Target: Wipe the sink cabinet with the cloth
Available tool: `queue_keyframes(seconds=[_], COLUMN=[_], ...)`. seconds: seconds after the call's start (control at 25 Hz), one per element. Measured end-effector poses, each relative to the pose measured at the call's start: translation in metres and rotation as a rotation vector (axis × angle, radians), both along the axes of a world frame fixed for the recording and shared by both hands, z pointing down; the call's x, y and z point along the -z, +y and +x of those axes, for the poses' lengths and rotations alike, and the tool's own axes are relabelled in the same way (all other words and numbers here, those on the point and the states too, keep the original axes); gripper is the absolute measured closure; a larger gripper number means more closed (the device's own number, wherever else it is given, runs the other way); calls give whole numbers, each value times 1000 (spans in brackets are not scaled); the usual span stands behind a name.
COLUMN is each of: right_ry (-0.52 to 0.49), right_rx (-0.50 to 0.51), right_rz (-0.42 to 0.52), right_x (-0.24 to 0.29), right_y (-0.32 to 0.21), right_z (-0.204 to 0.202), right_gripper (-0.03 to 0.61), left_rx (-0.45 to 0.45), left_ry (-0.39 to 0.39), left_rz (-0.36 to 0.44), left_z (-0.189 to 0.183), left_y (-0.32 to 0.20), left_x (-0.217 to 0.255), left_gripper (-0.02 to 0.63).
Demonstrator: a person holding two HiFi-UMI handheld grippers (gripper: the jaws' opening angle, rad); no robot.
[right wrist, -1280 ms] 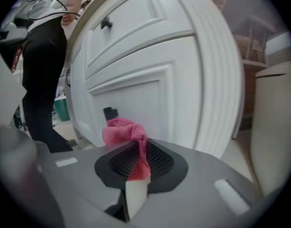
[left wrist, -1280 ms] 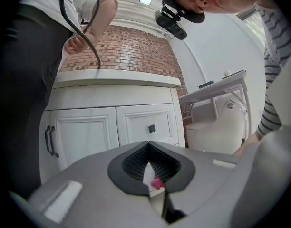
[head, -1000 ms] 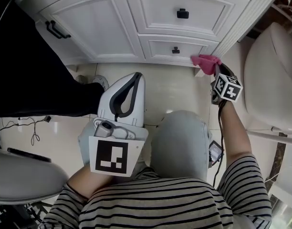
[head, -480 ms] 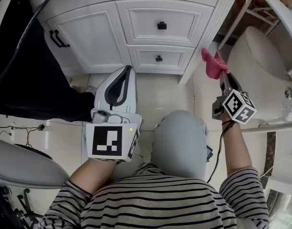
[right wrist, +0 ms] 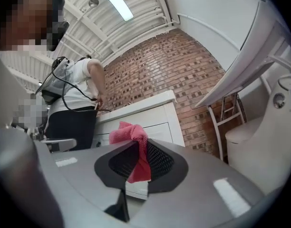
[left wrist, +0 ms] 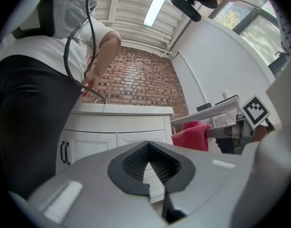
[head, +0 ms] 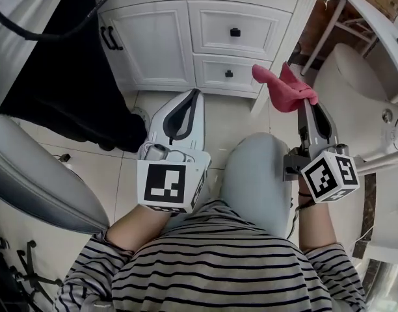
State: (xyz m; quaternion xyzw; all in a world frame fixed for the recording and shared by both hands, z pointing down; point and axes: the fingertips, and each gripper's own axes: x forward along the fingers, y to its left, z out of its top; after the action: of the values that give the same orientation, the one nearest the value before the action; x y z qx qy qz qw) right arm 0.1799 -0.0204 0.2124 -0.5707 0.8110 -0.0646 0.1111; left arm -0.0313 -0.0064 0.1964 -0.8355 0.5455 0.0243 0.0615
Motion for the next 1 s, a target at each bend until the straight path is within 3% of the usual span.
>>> queue_keyframes(seconds=[0.32, 1.0], right_ry=[-19, 15], right_rx=[41, 76], right_rz=[29, 39], right_x=[2, 15], right_y=[24, 16], right_z=[-41, -66], right_gripper=[518, 526], left_rx=[9, 11], left_ry=[-12, -3], left_rz=[-21, -30], left_z=[-17, -27], left_y=[14, 11], left_x=[-18, -12], left_gripper=[615, 615])
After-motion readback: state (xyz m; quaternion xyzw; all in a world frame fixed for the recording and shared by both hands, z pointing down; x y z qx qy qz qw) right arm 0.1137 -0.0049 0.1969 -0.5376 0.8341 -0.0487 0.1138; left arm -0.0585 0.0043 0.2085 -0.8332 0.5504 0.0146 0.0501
